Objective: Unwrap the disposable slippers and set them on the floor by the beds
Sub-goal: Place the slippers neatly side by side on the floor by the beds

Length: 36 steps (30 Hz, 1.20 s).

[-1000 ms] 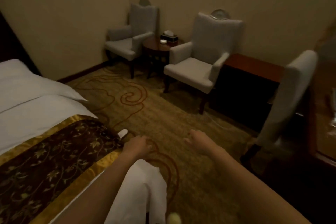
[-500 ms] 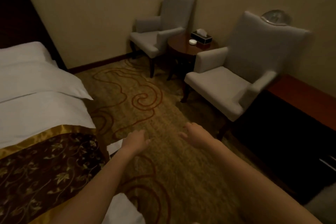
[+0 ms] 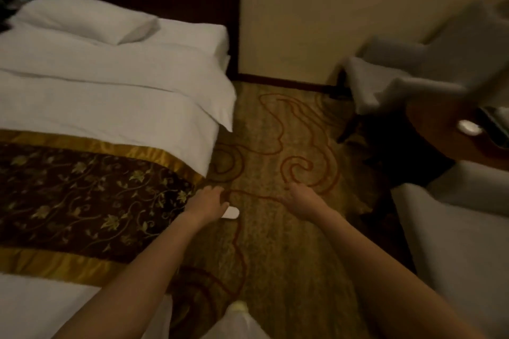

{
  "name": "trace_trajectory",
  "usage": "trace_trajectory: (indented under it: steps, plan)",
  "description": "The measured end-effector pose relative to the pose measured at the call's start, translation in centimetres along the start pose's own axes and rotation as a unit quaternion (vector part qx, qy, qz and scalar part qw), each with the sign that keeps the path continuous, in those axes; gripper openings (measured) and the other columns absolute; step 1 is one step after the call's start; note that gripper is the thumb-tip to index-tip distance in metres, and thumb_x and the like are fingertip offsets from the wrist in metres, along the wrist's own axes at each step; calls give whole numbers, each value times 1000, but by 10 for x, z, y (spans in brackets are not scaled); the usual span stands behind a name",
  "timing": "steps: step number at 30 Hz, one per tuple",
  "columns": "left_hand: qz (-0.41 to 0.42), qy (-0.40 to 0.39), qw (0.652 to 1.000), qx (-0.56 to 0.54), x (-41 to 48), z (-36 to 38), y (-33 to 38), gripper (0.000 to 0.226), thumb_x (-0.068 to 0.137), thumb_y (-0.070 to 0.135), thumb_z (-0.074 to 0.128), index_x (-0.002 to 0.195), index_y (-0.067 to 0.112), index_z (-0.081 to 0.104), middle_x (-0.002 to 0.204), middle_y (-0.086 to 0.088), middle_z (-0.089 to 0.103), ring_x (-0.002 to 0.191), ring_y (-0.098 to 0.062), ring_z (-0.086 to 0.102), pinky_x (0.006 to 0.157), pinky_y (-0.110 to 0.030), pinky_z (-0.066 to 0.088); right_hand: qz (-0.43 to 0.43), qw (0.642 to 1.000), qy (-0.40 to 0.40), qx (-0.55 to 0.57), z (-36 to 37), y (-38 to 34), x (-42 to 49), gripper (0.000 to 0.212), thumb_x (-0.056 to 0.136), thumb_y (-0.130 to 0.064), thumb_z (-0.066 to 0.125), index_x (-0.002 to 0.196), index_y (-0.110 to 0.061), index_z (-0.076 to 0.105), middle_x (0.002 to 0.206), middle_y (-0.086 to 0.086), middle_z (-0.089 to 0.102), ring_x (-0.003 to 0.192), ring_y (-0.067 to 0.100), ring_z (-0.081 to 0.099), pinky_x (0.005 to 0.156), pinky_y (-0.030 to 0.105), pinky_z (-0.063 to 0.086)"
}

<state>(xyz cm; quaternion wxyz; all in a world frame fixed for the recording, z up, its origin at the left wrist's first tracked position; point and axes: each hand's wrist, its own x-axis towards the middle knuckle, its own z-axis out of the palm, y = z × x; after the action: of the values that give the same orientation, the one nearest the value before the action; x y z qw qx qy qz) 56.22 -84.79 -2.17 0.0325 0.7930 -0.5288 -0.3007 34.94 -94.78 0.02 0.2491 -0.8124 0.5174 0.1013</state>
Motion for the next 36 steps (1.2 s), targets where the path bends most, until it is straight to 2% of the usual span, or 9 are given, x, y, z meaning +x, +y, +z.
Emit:
trace_trajectory:
  steps: [4, 9, 15, 20, 25, 29, 32, 36]
  plan:
    - [-82, 30, 996, -20, 53, -15, -18, 52, 93, 40, 44, 138, 16, 36, 137, -14, 44, 123, -31, 44, 100, -45, 43, -62, 998, -25, -10, -8, -15, 94, 49, 93, -44, 42, 118, -3, 52, 125, 21, 55, 115, 34, 52, 93, 36, 42]
    - [-167, 44, 984, -49, 117, -27, -31, 48, 93, 38, 44, 135, 17, 39, 134, -12, 47, 125, -32, 40, 99, -43, 41, -118, 989, -79, -27, -10, -33, 192, 47, 93, -45, 42, 115, -5, 53, 122, 19, 57, 112, 33, 54, 90, 35, 43]
    - [-231, 55, 969, -72, 169, -33, -21, 44, 93, 38, 43, 132, 17, 40, 131, -11, 48, 119, -30, 46, 91, -42, 45, -193, 972, -122, -62, -32, -42, 272, 44, 93, -44, 43, 113, -6, 52, 118, 19, 57, 107, 33, 55, 88, 37, 45]
    - [-296, 77, 944, -124, 204, -17, -3, 44, 92, 38, 42, 131, 18, 41, 130, -11, 48, 118, -30, 47, 94, -44, 43, -263, 944, -167, -111, -42, -47, 336, 44, 94, -42, 42, 116, -5, 51, 119, 19, 56, 109, 34, 54, 91, 40, 45]
    - [-381, 105, 902, -174, 240, 33, 18, 42, 93, 36, 42, 130, 17, 43, 132, -12, 48, 120, -31, 46, 95, -43, 42, -347, 900, -198, -175, -13, -34, 385, 45, 95, -41, 40, 118, -3, 49, 121, 20, 54, 111, 35, 51, 93, 44, 45]
    - [-438, 115, 868, -204, 263, 91, 28, 47, 92, 38, 43, 133, 15, 41, 135, -12, 47, 121, -31, 47, 96, -44, 43, -376, 880, -208, -204, 29, -10, 414, 46, 94, -44, 40, 119, -5, 47, 123, 19, 51, 115, 36, 49, 95, 46, 44]
    - [-461, 97, 854, -222, 276, 140, 21, 51, 92, 40, 44, 136, 15, 38, 140, -13, 43, 127, -32, 42, 100, -45, 41, -378, 874, -217, -216, 74, 11, 432, 52, 94, -47, 39, 126, -6, 43, 130, 18, 47, 121, 35, 43, 99, 47, 41]
    - [-490, 84, 837, -228, 295, 223, -5, 51, 93, 41, 43, 137, 16, 36, 140, -12, 41, 128, -31, 40, 101, -46, 40, -402, 855, -214, -247, 163, 38, 460, 49, 94, -46, 39, 124, -7, 44, 131, 17, 47, 122, 35, 42, 99, 46, 39]
